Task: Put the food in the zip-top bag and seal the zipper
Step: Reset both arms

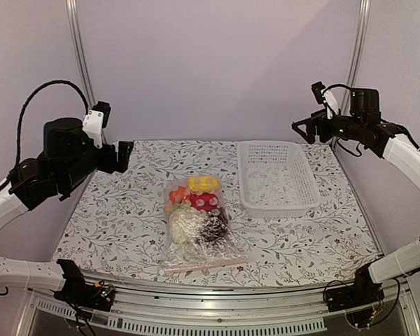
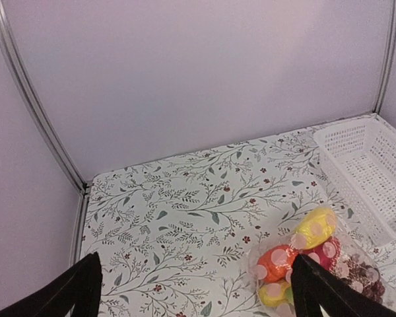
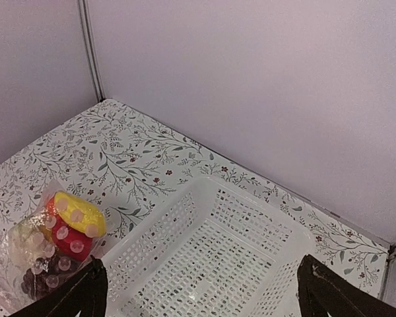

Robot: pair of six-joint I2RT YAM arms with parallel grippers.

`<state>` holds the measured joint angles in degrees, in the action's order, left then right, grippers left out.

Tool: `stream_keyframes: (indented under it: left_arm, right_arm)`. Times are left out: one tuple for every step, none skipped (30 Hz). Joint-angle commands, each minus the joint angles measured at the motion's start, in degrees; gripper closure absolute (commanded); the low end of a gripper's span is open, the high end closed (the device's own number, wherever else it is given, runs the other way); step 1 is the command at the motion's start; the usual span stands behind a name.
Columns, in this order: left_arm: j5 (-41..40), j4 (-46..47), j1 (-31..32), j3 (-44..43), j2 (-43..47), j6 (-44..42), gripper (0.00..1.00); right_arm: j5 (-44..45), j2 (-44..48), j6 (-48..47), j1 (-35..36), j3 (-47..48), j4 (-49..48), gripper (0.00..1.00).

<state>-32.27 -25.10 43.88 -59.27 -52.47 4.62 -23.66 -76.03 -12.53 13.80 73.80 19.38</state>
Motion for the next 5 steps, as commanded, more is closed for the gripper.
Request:
stream_keyframes:
  left_arm:
    - [-5.28,5.05,0.16,0.04,-0.40,4.59,0.00]
    - [-4.59,5.83,0.16,0.78,-0.29,5.09,0.00]
    - [-3.87,6.37,0.17,1.45,-0.23,5.34,0.00]
    - [-3.11,6.68,0.18,1.96,-0.18,5.46,0.00]
    - [-2.66,6.73,0.16,2.37,-0.26,5.59,0.00]
  right_arm:
    - [5.47,4.10,5.73,0.26,-1.80,-5.47,0.01]
    - [5.35,4.48,5.93,0.26,-2.08,-5.44,0.01]
    - [5.24,4.73,6.02,0.26,-2.47,-5.41,0.01]
    - [5.16,4.90,6.03,0.26,-2.83,-5.44,0.01]
    - [5.12,5.13,5.91,0.26,-3.21,-5.53,0.01]
